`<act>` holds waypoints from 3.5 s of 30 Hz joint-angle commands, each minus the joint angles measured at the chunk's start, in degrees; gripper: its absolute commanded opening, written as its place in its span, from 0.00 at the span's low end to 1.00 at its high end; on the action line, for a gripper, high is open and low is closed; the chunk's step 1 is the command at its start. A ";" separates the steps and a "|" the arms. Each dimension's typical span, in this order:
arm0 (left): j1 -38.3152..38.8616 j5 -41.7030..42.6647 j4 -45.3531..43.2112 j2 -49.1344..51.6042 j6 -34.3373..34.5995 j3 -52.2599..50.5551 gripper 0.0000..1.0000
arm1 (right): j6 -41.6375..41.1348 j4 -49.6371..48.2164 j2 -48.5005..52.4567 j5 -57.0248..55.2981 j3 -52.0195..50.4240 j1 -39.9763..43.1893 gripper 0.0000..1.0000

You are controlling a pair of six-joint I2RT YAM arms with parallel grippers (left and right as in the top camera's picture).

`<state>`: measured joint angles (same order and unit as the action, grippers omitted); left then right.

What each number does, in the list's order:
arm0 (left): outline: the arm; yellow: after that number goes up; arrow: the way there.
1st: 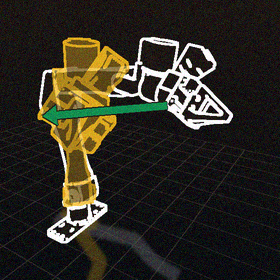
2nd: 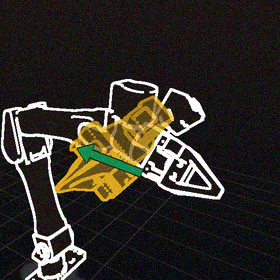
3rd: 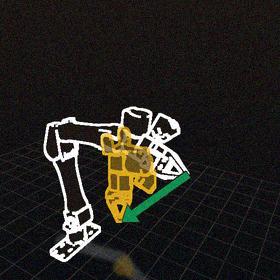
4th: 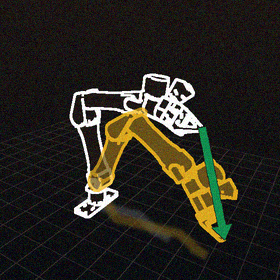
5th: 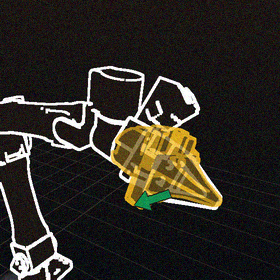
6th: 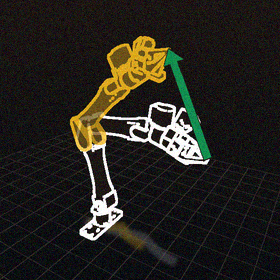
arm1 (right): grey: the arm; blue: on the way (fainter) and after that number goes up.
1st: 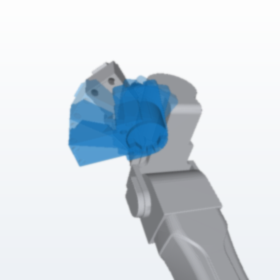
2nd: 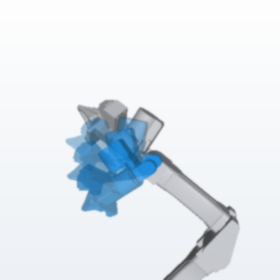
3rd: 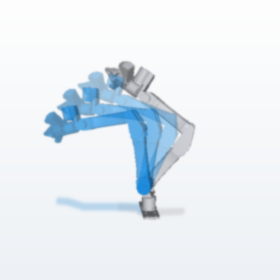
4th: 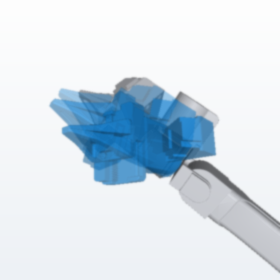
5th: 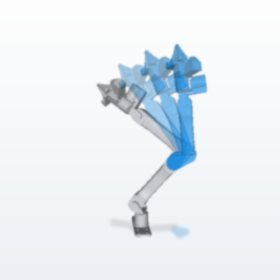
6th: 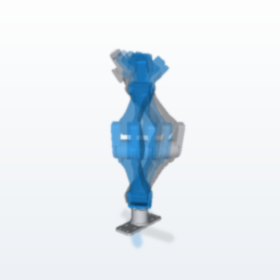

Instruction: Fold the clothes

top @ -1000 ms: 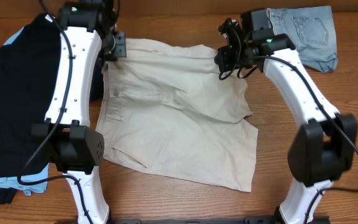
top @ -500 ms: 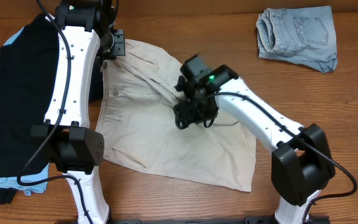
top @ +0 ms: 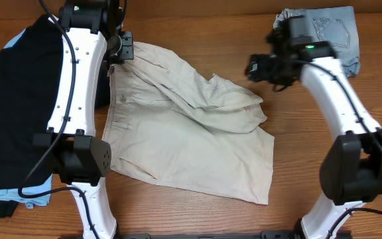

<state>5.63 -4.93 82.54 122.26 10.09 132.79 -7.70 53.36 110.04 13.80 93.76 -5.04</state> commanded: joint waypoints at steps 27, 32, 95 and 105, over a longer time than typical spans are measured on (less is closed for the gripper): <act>0.02 0.07 -0.57 -0.96 -1.11 0.04 0.04 | 12.63 0.68 11.58 29.35 0.92 3.48 0.12; 0.02 0.07 -2.38 -0.96 -1.09 0.04 0.04 | 12.52 -0.22 11.28 28.96 5.40 6.47 0.09; -0.85 -4.46 7.82 -25.70 8.52 -28.76 1.00 | -34.82 12.76 -30.75 -9.46 -35.45 -23.78 0.94; -8.07 -2.51 -11.45 -30.42 16.02 -58.62 1.00 | -41.44 4.96 -30.73 -7.74 -46.29 -28.65 0.67</act>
<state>-0.62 -8.60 72.84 92.71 21.82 78.70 -45.87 58.94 80.51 5.98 48.84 -33.47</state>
